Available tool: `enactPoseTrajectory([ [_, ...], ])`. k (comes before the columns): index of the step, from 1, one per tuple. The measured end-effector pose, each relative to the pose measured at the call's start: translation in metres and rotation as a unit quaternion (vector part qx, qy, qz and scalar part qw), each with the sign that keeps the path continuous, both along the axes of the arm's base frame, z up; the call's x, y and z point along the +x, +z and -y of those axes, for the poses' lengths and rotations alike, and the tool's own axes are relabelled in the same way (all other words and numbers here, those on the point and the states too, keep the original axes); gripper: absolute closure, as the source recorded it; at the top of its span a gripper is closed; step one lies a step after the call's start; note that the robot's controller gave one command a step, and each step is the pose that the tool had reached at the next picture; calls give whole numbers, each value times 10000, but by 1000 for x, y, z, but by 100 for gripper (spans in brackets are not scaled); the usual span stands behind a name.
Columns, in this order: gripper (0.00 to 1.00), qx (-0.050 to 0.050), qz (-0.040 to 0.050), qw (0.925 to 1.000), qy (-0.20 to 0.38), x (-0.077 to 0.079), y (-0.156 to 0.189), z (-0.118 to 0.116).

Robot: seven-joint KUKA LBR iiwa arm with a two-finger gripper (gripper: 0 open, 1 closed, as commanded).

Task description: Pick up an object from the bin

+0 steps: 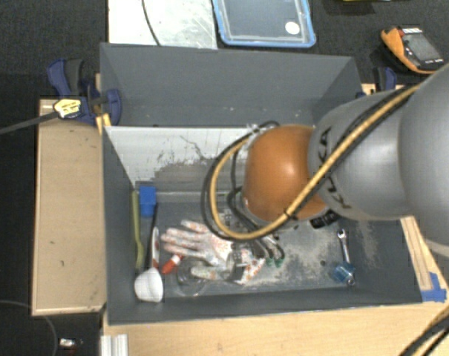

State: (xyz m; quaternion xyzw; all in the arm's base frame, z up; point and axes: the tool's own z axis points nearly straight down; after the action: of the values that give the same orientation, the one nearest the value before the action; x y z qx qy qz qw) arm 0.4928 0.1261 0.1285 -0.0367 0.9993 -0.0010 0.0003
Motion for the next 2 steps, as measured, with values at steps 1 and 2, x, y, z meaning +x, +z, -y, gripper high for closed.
enactPoseTrajectory([
  [1,0,26,138,9980,615,82,-51,-12],
  [2,100,24,63,9973,-729,17,-58,16],
])
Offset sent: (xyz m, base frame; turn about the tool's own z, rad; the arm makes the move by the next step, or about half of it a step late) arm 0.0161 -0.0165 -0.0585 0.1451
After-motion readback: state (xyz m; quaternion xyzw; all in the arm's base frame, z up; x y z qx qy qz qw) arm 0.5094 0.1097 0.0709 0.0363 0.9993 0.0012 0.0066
